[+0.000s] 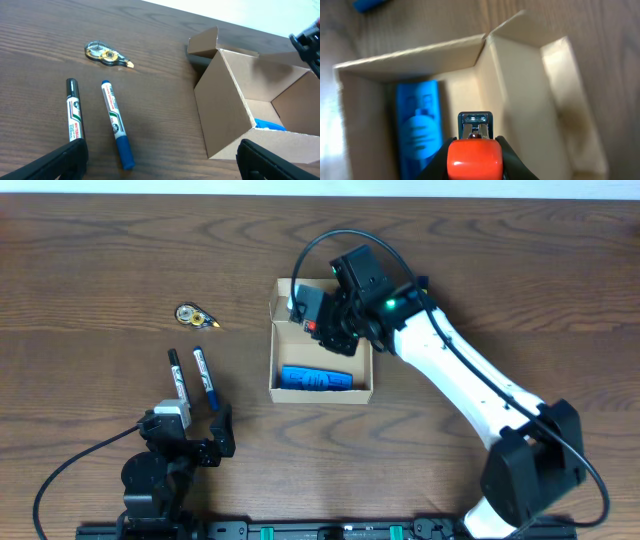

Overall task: Pack container
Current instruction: 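Carry the red object into the box above the duster and release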

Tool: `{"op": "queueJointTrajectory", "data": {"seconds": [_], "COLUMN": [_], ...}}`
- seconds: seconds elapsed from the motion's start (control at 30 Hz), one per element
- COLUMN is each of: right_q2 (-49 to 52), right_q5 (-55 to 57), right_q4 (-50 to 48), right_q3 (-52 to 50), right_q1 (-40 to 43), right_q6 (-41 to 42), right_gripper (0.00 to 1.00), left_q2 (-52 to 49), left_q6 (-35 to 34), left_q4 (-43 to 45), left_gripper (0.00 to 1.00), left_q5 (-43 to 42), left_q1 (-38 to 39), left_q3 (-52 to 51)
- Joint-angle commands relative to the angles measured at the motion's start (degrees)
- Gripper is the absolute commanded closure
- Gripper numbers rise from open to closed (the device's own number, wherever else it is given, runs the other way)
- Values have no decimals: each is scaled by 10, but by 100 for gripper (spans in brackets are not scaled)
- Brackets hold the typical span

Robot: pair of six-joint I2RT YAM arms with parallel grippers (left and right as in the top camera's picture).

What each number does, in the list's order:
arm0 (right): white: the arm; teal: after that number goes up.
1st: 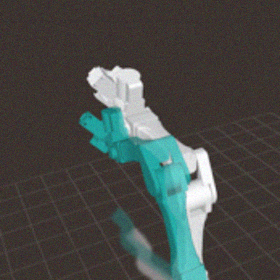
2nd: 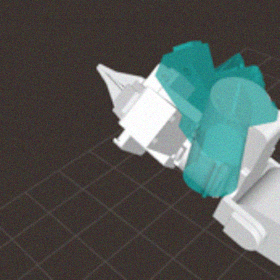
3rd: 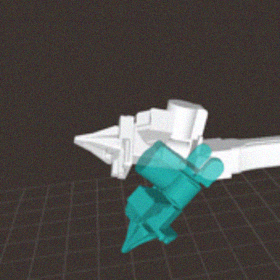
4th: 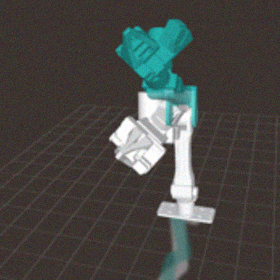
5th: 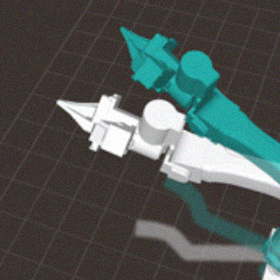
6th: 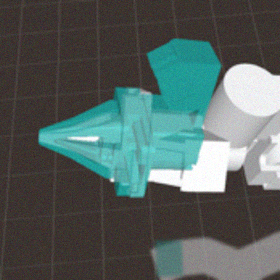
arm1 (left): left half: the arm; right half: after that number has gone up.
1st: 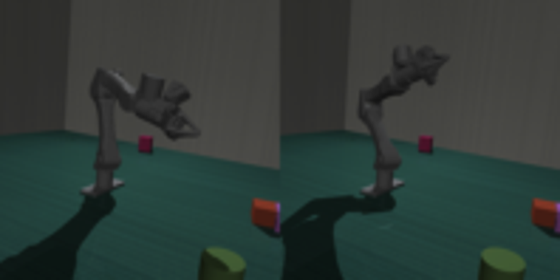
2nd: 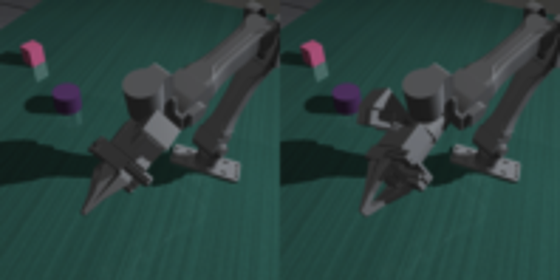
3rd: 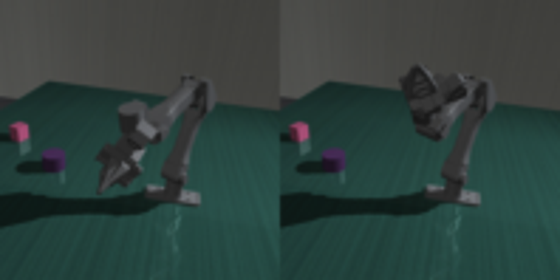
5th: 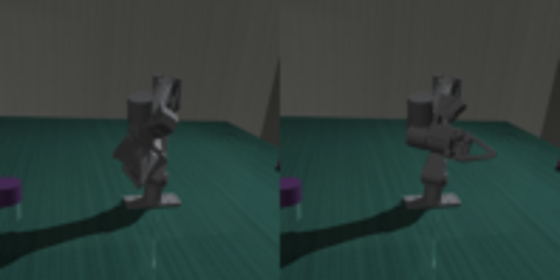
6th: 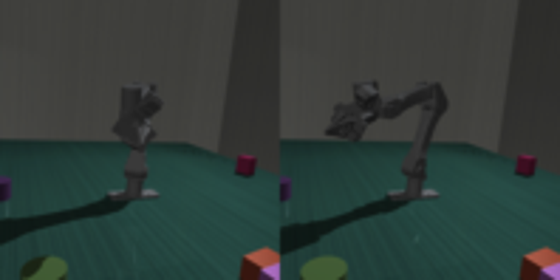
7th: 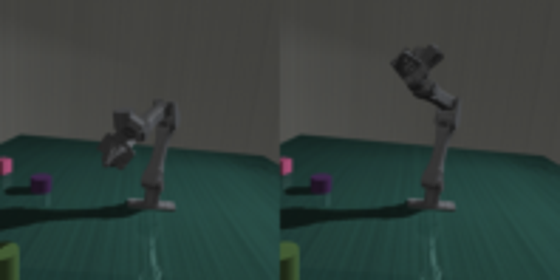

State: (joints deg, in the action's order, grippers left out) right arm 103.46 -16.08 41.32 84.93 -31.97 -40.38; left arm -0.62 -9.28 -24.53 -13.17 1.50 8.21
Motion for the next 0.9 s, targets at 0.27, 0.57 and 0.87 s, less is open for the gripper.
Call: {"op": "queueJointTrajectory", "data": {"seconds": [0.27,0.57,0.87], "right_q2": [64,105,110], "right_q5": [18,33,39], "right_q4": [-1,-20,-60], "right_q3": [30,30,30], "right_q1": [-35,-43,-43], "right_q6": [-90,-103,-103], "right_gripper": [99,87,71], "left_q2": [4,4,4], "left_q6": [-8,-8,-8], "left_q4": [-1,-1,-1], "left_gripper": [5,5,5], "left_q5": [-3,-3,-3], "left_q1": [-3,-3,-3], "left_q3": [-11,-11,-11]}}
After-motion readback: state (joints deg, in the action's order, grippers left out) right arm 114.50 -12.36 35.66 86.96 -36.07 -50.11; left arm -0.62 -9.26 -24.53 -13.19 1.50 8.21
